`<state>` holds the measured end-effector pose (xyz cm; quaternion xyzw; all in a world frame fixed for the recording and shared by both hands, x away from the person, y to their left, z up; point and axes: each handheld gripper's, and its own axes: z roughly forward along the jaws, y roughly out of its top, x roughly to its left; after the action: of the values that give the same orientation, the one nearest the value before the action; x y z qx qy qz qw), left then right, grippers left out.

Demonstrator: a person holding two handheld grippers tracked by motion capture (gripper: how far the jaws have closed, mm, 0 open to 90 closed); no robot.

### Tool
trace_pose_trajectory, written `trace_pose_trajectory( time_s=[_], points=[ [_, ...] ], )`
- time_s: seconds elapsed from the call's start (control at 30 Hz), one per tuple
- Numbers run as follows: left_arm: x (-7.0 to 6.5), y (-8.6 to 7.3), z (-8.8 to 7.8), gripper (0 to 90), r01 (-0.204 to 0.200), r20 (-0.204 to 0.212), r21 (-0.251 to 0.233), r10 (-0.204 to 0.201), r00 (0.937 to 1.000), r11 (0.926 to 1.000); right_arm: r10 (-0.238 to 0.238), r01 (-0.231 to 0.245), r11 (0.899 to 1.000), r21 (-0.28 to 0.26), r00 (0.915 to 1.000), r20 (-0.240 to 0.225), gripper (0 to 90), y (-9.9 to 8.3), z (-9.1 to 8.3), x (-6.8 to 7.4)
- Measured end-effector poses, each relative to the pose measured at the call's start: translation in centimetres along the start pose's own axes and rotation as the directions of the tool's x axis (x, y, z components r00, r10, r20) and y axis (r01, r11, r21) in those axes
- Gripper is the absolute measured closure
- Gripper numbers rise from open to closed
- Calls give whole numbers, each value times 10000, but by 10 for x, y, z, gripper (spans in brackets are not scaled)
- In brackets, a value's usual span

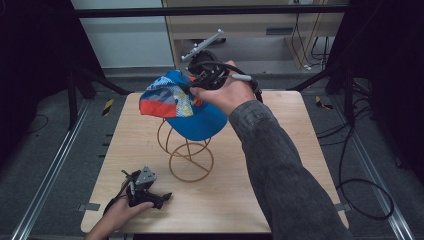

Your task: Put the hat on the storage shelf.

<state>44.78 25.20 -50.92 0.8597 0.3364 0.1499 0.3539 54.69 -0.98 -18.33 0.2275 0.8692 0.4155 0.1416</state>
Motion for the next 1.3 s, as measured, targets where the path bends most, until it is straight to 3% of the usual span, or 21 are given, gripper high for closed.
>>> trace_pose_trajectory(
  time_s=[0.47,1.3],
  points=[
    [0,0,0,0,-20,-1,2,20,10000,10000,-34,37,9986,525,10000,-61,900,7,26,2],
    [0,0,0,0,-15,6,4,15,10000,10000,-315,351,9938,1055,9989,-355,900,10,55,11]
  ],
)
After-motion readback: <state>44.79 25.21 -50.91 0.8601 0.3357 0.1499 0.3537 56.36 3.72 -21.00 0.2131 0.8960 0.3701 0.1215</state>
